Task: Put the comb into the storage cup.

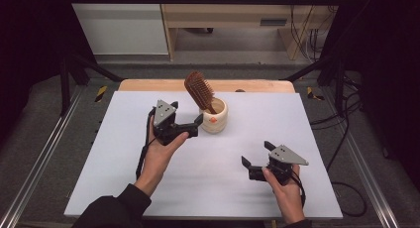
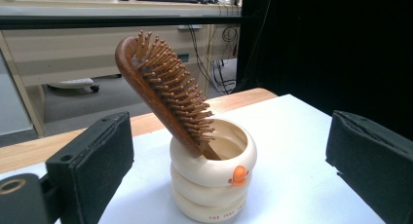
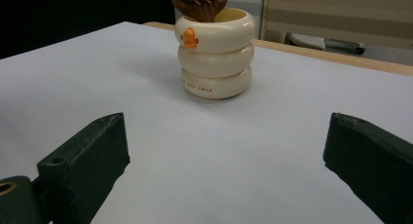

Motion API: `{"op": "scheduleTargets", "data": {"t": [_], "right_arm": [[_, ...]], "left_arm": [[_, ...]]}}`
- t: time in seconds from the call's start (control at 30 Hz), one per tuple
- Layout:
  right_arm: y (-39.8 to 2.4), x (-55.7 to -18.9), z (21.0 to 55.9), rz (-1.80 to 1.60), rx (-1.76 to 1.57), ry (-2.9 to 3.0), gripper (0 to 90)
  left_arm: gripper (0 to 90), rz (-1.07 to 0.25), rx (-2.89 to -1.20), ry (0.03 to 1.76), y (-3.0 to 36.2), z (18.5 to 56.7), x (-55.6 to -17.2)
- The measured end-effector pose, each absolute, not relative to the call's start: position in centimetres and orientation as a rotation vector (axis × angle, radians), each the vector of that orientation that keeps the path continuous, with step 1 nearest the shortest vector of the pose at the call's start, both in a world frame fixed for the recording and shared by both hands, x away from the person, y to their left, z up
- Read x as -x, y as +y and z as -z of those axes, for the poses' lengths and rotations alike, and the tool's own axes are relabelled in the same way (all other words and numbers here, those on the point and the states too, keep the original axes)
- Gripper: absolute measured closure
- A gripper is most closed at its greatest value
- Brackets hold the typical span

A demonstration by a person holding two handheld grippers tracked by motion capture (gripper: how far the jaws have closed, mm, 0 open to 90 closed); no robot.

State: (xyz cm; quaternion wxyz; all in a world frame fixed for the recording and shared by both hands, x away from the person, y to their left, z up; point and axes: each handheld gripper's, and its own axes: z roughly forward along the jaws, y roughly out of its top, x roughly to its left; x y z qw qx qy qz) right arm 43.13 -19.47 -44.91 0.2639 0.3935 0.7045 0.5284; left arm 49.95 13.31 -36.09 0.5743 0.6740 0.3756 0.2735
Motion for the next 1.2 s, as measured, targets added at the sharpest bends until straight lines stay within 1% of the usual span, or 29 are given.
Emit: {"op": "scheduleTargets", "data": {"t": [0.47,0.8,1.0,1.2], "right_arm": [[-19.6,-42.9,44.8,-1.428,-1.055,1.909,3.2],[-19.5,-42.5,44.7,-1.416,-1.03,1.924,3.5],[-19.7,-42.5,44.8,-1.453,-1.056,1.913,3.8],[-20.4,-42.9,44.6,-1.479,-1.073,1.861,4.1]], "left_arm": [[2.7,-0.681,-1.556,0.854,16.9,34.6,-48.1],[2.6,-0.717,-1.513,0.89,21.6,33.7,-46.7],[2.4,-0.754,-1.511,0.906,24.6,34.4,-45.9],[2.4,-0.758,-1.491,0.925,27.5,35.0,-45.2]]}}
